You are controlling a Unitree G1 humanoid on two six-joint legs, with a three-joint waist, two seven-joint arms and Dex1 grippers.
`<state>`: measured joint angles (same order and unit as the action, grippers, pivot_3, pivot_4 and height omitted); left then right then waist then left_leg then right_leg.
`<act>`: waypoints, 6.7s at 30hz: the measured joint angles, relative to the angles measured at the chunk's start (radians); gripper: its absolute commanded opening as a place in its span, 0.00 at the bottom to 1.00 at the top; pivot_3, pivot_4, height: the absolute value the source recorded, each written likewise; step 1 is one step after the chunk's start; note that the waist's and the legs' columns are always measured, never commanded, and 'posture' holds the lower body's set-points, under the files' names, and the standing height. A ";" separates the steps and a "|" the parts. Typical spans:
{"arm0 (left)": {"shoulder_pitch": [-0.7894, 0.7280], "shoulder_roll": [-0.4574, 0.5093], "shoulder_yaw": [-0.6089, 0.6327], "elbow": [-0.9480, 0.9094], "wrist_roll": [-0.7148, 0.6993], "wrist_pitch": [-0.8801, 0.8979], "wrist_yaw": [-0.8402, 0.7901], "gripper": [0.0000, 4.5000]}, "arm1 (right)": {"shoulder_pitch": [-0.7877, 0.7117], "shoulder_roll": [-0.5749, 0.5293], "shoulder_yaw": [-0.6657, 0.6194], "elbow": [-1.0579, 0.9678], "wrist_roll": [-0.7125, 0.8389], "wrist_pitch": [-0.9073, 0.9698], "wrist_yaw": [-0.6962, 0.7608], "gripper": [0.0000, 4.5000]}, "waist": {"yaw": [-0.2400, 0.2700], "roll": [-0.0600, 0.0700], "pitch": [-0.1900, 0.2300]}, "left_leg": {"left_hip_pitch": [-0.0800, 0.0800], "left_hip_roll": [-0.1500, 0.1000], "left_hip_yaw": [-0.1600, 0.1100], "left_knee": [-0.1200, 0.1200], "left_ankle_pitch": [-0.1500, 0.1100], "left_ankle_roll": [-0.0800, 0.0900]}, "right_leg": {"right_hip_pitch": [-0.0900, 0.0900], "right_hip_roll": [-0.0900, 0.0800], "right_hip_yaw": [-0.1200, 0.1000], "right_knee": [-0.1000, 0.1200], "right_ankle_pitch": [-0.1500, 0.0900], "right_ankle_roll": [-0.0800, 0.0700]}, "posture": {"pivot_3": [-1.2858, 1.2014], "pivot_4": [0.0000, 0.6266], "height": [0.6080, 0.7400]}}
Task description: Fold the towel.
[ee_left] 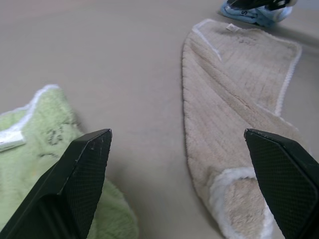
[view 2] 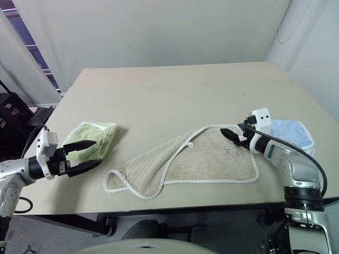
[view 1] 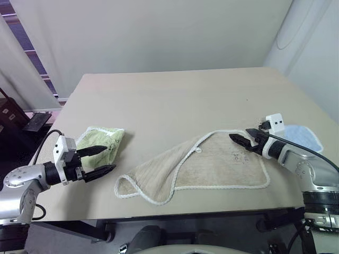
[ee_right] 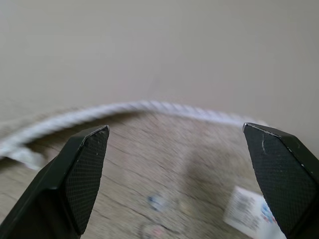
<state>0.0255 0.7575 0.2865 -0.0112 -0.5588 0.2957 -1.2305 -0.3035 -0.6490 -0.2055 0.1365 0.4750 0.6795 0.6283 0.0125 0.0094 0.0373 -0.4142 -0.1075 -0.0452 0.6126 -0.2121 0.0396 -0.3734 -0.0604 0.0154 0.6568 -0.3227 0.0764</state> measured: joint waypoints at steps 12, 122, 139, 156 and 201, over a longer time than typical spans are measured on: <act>0.000 -0.052 -0.051 -0.069 -0.030 0.014 0.007 1.00 | -0.138 0.003 0.007 0.311 -0.118 -0.100 -0.042 1.00 | -0.002 0.000 0.000 | 0.004 0.000 0.002 0.001 0.000 0.000 | 0.001 0.000 0.002 0.004 0.000 0.000 | 0.52 0.00 1.00; -0.473 -0.288 -0.782 0.152 0.460 -0.009 0.011 0.01 | -0.613 0.155 0.043 0.356 -0.414 -0.076 -0.454 0.00 | -0.029 0.005 0.002 | 0.007 0.000 0.002 0.000 0.002 -0.003 | 0.000 0.003 0.007 0.009 0.002 0.002 | 0.52 0.00 1.00; -0.711 -0.193 -0.241 0.381 0.074 0.344 0.036 0.01 | -0.548 0.105 -0.009 0.326 -0.407 -0.101 -0.459 0.00 | -0.024 0.003 0.004 | 0.005 -0.001 0.001 0.001 0.004 -0.001 | -0.001 0.003 0.005 0.009 0.003 0.003 | 0.52 0.00 1.00; -1.304 -0.412 0.020 1.297 0.159 -0.201 0.507 0.01 | -0.785 0.088 -0.094 0.890 -0.373 -0.640 -0.494 0.00 | -0.033 -0.007 0.009 | 0.003 0.000 0.001 -0.002 0.007 -0.006 | -0.002 0.004 0.007 0.010 0.004 0.006 | 0.52 0.00 1.00; -0.038 0.244 -0.174 0.031 0.006 0.273 -0.352 0.01 | 0.899 -0.095 -0.599 -0.513 0.254 -0.061 0.392 0.00 | -0.024 -0.001 0.008 | -0.003 0.006 0.009 -0.001 0.000 0.000 | -0.002 -0.002 0.004 0.002 -0.002 -0.001 | 0.52 0.00 1.00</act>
<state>-0.0130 1.0017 0.1123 0.0198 -0.5529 0.5684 -1.5820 0.5955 -0.7437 -0.8048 -0.3764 0.7294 0.6185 1.0202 -0.0119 0.0084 0.0458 -0.4175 -0.1020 -0.0365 0.6114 -0.2124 0.0399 -0.3756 -0.0619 0.0191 0.6585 -0.3246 0.0750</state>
